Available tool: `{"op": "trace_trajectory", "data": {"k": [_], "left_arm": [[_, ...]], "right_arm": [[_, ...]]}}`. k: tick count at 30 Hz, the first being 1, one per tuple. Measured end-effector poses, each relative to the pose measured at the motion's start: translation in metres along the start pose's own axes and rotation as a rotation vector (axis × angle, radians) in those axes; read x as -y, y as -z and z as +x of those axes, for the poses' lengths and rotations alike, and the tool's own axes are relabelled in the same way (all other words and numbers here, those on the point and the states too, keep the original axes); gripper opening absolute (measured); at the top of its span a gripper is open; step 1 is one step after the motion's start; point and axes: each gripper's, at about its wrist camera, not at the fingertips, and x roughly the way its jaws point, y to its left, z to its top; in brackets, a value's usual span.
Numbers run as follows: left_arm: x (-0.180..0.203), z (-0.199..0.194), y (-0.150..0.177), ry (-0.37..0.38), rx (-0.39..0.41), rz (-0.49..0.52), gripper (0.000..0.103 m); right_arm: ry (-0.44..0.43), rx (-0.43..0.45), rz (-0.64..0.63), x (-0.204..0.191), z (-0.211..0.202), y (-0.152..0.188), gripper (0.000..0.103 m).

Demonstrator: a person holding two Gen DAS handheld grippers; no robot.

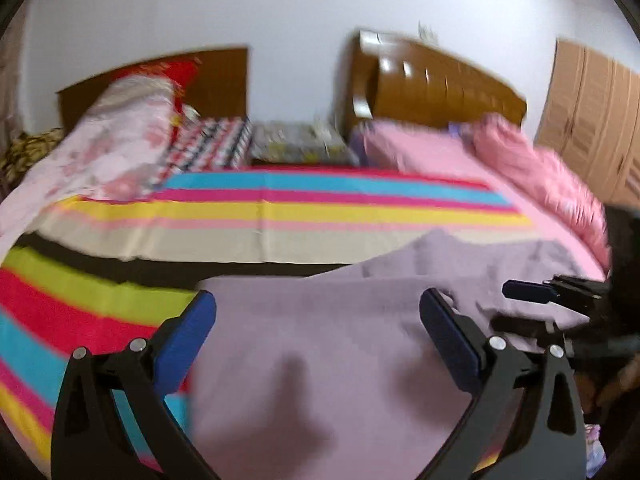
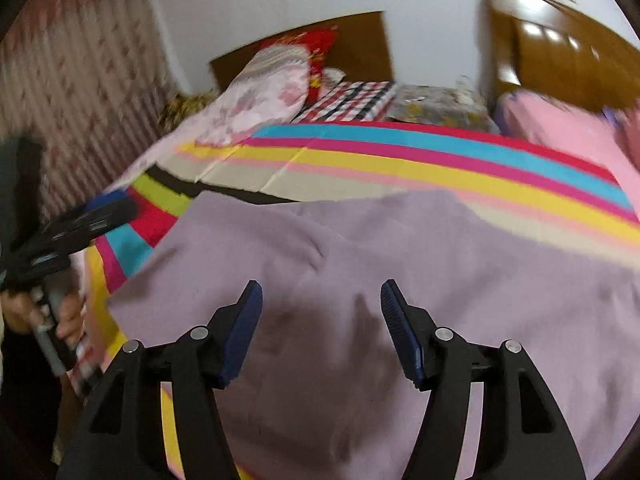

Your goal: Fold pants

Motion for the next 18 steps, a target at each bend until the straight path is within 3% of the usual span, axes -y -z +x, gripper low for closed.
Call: {"op": "trace_trajectory", "data": {"k": [4,6,9,12,15,18], "left_arm": [[0.007,0.065,-0.006,-0.088,-0.176,0.032,0.101],[0.001,0.083,0.003,-0.111,-0.230,0.019,0.102],[-0.007,0.082,0.012,-0.088,-0.206,0.001,0.102],[-0.006,0.085,0.015,-0.117,-0.207,0.002,0.102],[-0.004,0.083,0.018,-0.137,-0.207,0.013,0.102],[-0.006,0.084,0.014,-0.135,-0.208,0.010,0.102]], "right_arm": [[0.032,-0.093,-0.066,-0.003,0.035,-0.001,0.069],[0.039,-0.089,-0.084,0.001,0.042,0.005,0.071],[0.002,-0.074,-0.064,0.008,0.038,0.010,0.073],[-0.011,-0.065,-0.020,0.015,0.032,0.009,0.073],[0.008,-0.001,0.045,0.023,0.016,0.005,0.073],[0.124,-0.019,0.056,0.041,0.009,0.006,0.081]]}}
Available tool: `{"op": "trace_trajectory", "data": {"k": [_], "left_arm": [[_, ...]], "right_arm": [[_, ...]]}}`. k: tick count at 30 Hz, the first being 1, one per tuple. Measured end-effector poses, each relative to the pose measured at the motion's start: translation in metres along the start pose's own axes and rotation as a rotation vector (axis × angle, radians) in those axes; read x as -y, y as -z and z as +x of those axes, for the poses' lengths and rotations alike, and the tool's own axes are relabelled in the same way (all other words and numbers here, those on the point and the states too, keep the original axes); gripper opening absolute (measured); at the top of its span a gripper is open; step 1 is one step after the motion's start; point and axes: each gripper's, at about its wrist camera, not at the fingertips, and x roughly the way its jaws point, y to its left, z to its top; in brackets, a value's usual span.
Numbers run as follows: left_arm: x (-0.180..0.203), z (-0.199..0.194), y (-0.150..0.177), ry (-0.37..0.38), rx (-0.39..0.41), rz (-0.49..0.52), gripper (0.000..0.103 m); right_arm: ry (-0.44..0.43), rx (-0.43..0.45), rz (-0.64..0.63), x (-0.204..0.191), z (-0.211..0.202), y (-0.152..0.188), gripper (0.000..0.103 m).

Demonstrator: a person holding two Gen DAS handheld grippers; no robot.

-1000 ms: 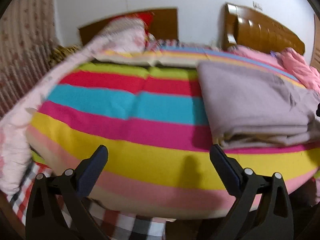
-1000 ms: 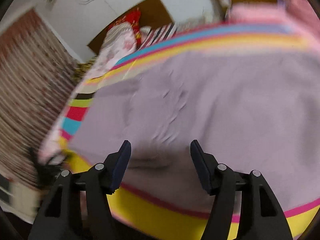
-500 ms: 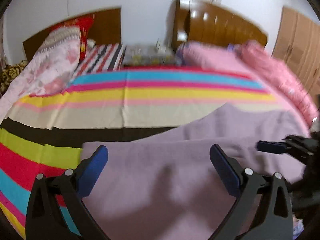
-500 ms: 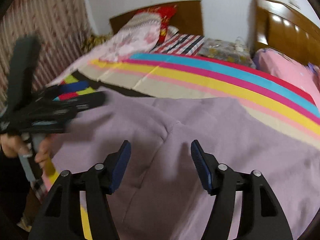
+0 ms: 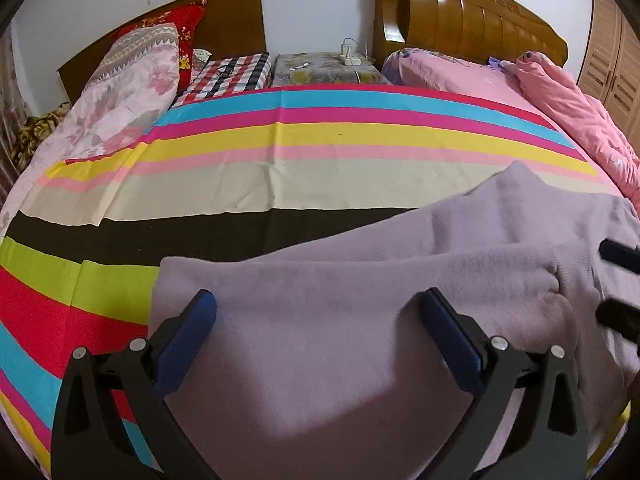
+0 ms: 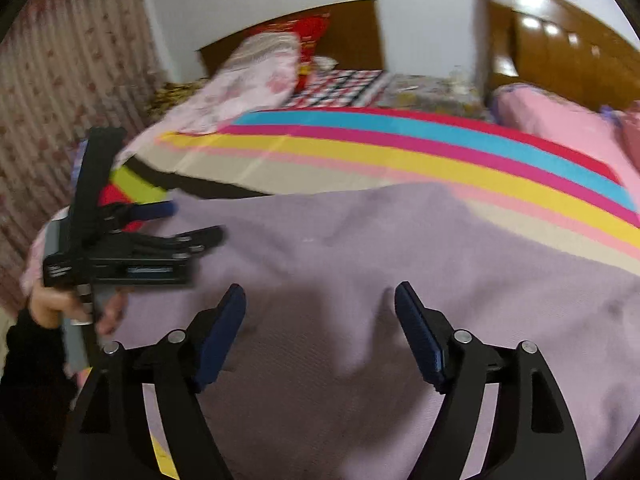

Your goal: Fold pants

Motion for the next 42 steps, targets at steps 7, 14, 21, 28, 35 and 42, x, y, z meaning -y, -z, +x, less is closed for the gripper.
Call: {"op": "trace_trajectory", "data": {"k": [7,14,21,28,35,42], "left_arm": [[-0.001,0.002,-0.002,-0.006,-0.003,0.004,0.102],[-0.001,0.002,-0.002,-0.006,-0.004,0.003,0.102],[-0.003,0.003,-0.001,-0.013,-0.007,0.008,0.102],[-0.003,0.003,-0.001,-0.016,-0.008,0.009,0.102],[0.005,-0.016,-0.004,-0.138,0.011,-0.002,0.101],[0.105,-0.068,-0.067,0.102,0.188,0.202,0.101]], "right_arm": [[0.054,-0.117,0.151,0.067,0.001,0.014,0.086],[0.237,-0.167,0.179,0.124,-0.006,0.034,0.089],[0.244,-0.122,0.261,0.155,-0.042,0.053,0.089],[0.265,-0.096,0.202,0.176,-0.058,0.083,0.089],[0.255,-0.024,0.240,0.166,-0.085,0.074,0.089],[0.318,0.089,0.361,0.198,-0.124,0.080,0.090]]}}
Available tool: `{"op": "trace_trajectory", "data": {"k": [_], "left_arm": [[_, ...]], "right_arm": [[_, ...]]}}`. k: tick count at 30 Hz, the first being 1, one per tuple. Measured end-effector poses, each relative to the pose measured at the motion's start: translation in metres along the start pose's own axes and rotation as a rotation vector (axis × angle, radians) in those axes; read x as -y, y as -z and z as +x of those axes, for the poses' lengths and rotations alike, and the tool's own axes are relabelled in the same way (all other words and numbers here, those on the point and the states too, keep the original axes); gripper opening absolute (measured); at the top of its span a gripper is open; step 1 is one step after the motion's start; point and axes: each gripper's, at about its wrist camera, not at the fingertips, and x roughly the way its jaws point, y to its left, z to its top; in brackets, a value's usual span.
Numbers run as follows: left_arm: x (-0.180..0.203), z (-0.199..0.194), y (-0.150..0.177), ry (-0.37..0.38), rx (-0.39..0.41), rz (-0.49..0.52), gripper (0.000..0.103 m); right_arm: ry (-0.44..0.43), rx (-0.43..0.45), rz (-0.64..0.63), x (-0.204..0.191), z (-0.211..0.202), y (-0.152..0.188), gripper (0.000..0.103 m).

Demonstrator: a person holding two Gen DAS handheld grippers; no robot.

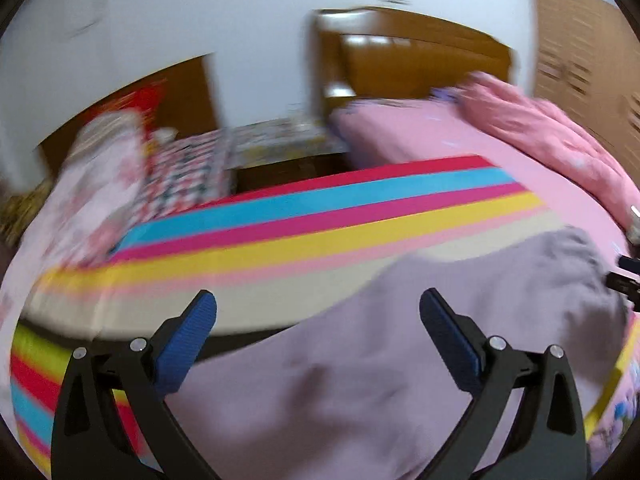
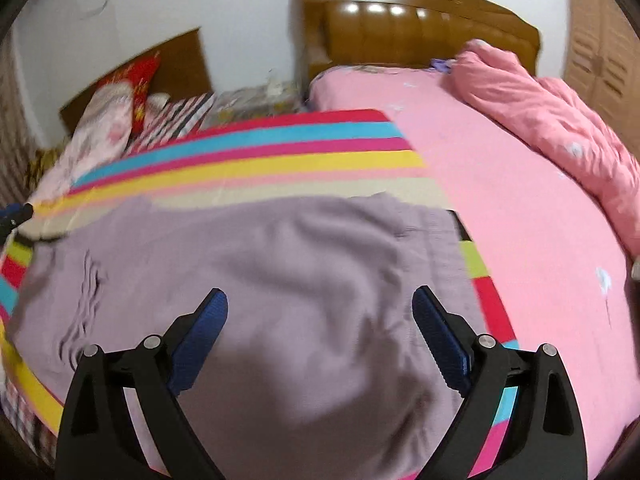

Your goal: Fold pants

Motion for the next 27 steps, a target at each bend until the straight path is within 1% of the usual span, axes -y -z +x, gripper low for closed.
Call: {"op": "trace_trajectory", "data": {"k": [1,2,4,5,6,9,11,12,14,15,16,17,18,20,22,25,27], "left_arm": [[0.019,0.012,-0.007,0.037,-0.017,0.037,0.101],[0.044,0.028,-0.014,0.092,-0.040,0.085,0.101],[0.084,0.055,-0.020,0.150,-0.080,0.155,0.101],[0.109,0.075,-0.021,0.168,-0.105,0.201,0.101],[0.125,0.088,-0.021,0.182,-0.122,0.230,0.101],[0.170,0.130,-0.018,0.224,-0.197,0.292,0.101],[0.193,0.148,-0.018,0.244,-0.217,0.314,0.101],[0.202,0.152,-0.017,0.239,-0.219,0.322,0.102],[0.209,0.157,-0.019,0.234,-0.191,0.309,0.102],[0.209,0.159,-0.019,0.234,-0.190,0.306,0.102],[0.209,0.160,-0.020,0.238,-0.193,0.302,0.102],[0.207,0.161,-0.021,0.247,-0.197,0.293,0.102],[0.204,0.162,-0.021,0.258,-0.200,0.284,0.102],[0.204,0.166,-0.023,0.278,-0.211,0.265,0.102],[0.205,0.168,-0.024,0.285,-0.218,0.256,0.102],[0.210,0.170,-0.025,0.279,-0.213,0.263,0.102],[0.211,0.171,-0.025,0.284,-0.217,0.257,0.102]], "right_arm": [[-0.008,0.002,0.018,0.002,-0.001,0.001,0.090],[-0.019,0.000,0.028,0.003,-0.002,0.005,0.090],[-0.027,-0.006,0.020,0.002,-0.002,0.010,0.090],[-0.025,-0.013,0.010,0.001,-0.003,0.015,0.090],[-0.019,-0.022,0.001,0.000,-0.002,0.018,0.090],[0.019,-0.052,-0.035,0.006,-0.006,0.032,0.090],[0.047,-0.093,-0.030,0.019,-0.001,0.041,0.091],[0.057,-0.110,-0.017,0.026,0.002,0.044,0.091],[0.067,-0.119,0.024,0.045,0.006,0.051,0.092],[0.050,-0.121,0.051,0.053,0.006,0.052,0.092],[0.019,-0.122,0.091,0.063,0.007,0.055,0.095],[0.005,-0.142,0.131,0.072,0.010,0.057,0.099],[-0.018,-0.138,0.158,0.078,0.011,0.059,0.099],[-0.021,-0.109,0.174,0.082,0.007,0.061,0.098],[-0.013,-0.046,0.178,0.081,-0.004,0.060,0.098],[0.022,0.031,0.136,0.073,-0.020,0.052,0.098],[-0.007,0.058,0.103,0.063,-0.025,0.045,0.098]]}}
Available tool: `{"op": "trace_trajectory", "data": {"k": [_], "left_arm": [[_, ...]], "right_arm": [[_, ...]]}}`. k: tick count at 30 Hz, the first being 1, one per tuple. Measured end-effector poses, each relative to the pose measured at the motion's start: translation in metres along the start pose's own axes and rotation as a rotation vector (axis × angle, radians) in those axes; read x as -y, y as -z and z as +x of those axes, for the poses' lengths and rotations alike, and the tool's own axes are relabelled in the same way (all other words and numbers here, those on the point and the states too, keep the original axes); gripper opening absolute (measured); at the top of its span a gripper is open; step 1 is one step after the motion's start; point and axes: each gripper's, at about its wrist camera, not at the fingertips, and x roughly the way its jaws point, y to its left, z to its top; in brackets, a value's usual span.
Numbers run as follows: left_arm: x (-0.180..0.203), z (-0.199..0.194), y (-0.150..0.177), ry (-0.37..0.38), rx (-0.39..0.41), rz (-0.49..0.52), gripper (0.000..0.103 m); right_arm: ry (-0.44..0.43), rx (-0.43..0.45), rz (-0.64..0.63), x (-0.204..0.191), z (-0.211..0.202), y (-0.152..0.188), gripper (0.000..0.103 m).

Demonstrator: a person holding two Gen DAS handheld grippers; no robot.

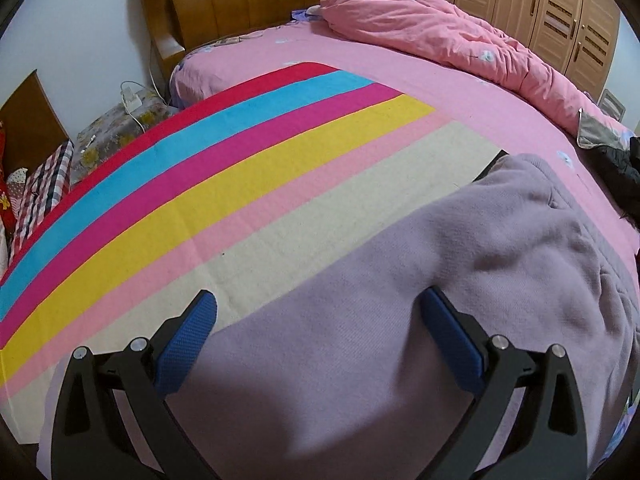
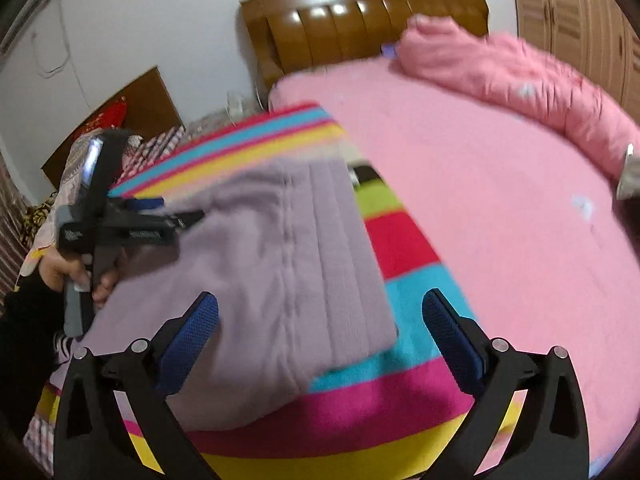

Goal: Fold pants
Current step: 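Reach the right tool to the ribbed waistband of the folded pants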

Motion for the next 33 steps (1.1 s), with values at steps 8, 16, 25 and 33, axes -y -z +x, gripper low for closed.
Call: {"op": "trace_trajectory", "data": {"k": [8,16,25,33], "left_arm": [[-0.004,0.001,0.000,0.022,-0.007,-0.017,0.102],[-0.004,0.001,-0.001,0.026,-0.009,-0.021,0.102],[-0.055,-0.131,0.027,-0.039,0.241,-0.254,0.101],[-0.114,-0.193,0.133,-0.335,0.240,-0.354,0.101]], "right_arm": [[-0.061,-0.053,-0.174,-0.061,0.015,0.010,0.098],[-0.026,-0.076,-0.123,-0.051,0.013,0.017,0.099],[-0.160,-0.053,0.193,0.009,-0.038,0.031,0.099],[-0.341,-0.135,0.400,0.017,-0.008,0.062,0.099]]}}
